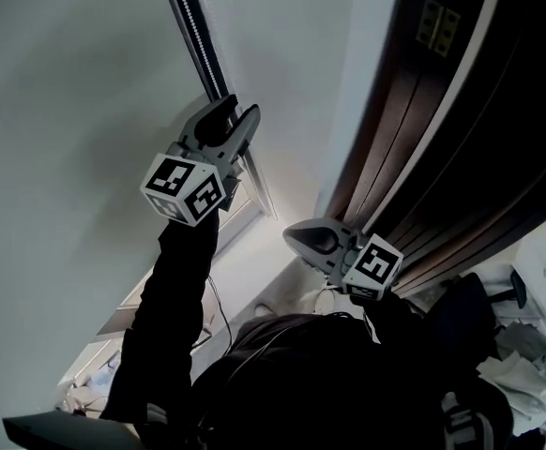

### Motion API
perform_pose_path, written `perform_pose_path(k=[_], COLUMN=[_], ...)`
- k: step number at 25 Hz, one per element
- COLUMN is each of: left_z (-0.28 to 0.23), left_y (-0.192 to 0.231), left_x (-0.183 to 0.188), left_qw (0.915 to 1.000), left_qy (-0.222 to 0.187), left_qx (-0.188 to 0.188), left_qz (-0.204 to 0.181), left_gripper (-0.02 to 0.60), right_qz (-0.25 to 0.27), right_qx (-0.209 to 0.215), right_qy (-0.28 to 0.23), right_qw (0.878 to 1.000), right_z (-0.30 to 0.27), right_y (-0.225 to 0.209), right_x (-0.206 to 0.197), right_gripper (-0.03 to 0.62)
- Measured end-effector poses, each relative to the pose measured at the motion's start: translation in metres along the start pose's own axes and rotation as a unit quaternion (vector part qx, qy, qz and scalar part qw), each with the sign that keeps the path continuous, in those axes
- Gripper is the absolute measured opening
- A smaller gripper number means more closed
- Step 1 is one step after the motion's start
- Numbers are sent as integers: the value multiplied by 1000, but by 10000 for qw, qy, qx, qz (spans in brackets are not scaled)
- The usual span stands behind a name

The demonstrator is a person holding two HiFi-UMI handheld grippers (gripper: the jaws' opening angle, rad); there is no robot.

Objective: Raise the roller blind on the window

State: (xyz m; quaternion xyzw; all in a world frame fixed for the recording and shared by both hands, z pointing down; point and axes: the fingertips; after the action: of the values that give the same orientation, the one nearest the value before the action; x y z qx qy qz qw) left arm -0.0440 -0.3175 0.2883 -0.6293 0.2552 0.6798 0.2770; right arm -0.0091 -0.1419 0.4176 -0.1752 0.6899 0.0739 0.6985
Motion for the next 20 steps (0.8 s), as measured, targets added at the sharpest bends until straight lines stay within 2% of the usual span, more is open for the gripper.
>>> perform_pose_path(k=[3, 7, 8, 9, 14, 18, 20], left_z=[-2, -1, 0, 0, 4, 14, 20], left_y=[2, 5, 5, 6, 3, -11, -14], left_x=[-3, -3, -4, -4, -8, -9, -11], left_qw=[10000, 9999, 9998, 9997, 9994, 9970, 9978], left_qy=[51, 72, 87, 111, 243, 301, 231], left_qx=[32, 123, 171, 212, 115, 59, -1], left_qz=[31, -7, -55, -96, -194, -713, -616], left_gripper=[164, 110, 75, 13, 9, 8, 8], right_qz=[-22, -16, -29, -23, -24, 55, 60], right_qx=[-58, -144, -160, -169, -228, -261, -276], right_qy=[-22, -51, -50, -47, -145, -123, -142], right_qw=[10000, 9999, 9999, 9998, 9996, 9996, 9995], right_z=[4, 8, 9, 11, 14, 16, 16], right_y=[-2, -5, -5, -6, -9, -12, -14], right_x=[2, 1, 1, 0, 0, 0, 1], right_gripper=[6, 5, 6, 6, 6, 6, 6])
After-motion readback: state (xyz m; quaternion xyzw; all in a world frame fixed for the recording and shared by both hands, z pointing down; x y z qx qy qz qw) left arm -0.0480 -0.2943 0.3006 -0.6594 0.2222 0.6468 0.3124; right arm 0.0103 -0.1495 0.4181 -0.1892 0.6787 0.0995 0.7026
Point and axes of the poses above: the fingertips, and each gripper's own axes: z backward along the fingers, y to its left, x out of its top, and after that the axes turned 1 degree about y, right-handed
